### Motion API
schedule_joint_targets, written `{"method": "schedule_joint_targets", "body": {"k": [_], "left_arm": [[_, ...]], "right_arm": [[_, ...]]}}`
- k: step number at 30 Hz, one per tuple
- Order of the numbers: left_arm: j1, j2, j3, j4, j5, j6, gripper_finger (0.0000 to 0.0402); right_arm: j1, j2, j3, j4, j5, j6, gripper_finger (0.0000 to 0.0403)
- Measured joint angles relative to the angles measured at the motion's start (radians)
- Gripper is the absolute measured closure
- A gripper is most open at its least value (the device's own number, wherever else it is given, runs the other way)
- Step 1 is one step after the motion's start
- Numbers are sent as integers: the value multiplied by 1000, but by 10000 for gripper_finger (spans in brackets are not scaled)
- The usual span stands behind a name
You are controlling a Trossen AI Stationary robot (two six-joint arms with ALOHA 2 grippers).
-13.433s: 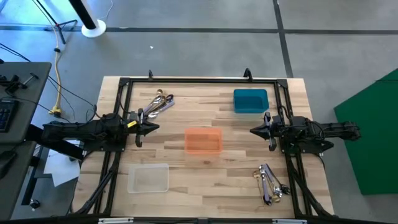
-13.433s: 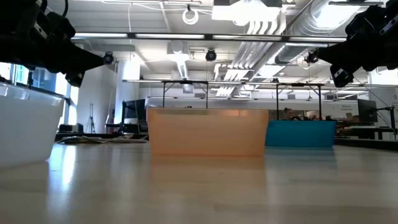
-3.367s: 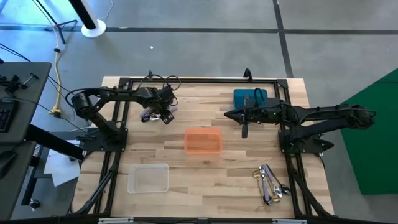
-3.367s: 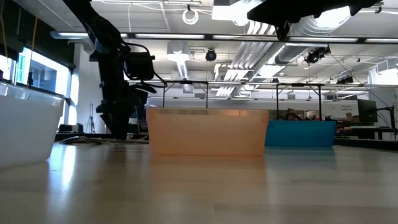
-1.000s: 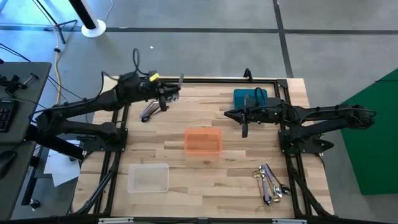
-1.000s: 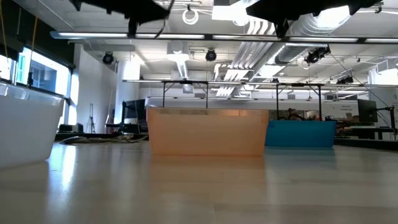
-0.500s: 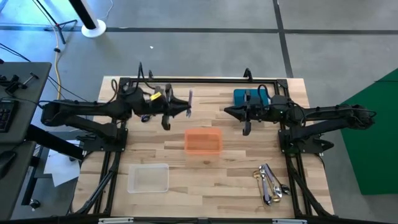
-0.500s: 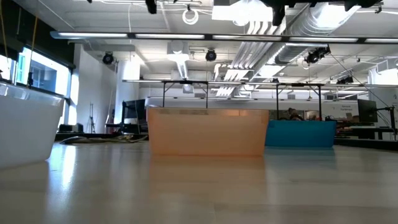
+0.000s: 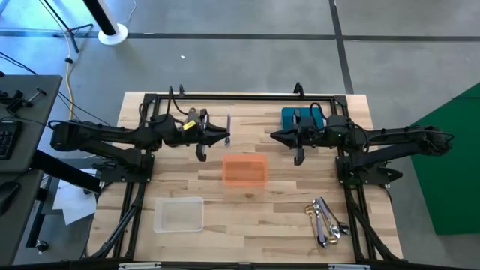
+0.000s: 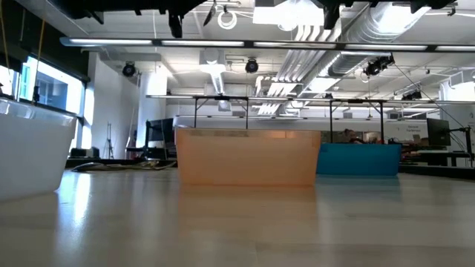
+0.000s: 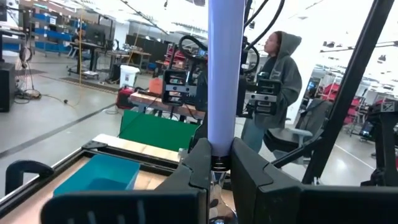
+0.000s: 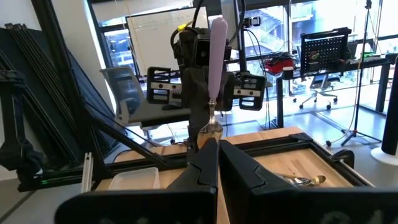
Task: Sort silverware by color (type)
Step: Put the top right violet spoon into the blue bin
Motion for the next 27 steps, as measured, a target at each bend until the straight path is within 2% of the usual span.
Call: {"method": "schedule_joint_targets", "body": {"k": [24,27], "left_arm": [[0,0,0,12,0,17,385],[0,0,0,8,0,18,385]], "right_arm": [[0,0,0,-2,0,2,402],[0,3,1,1,1,66,402]]}}
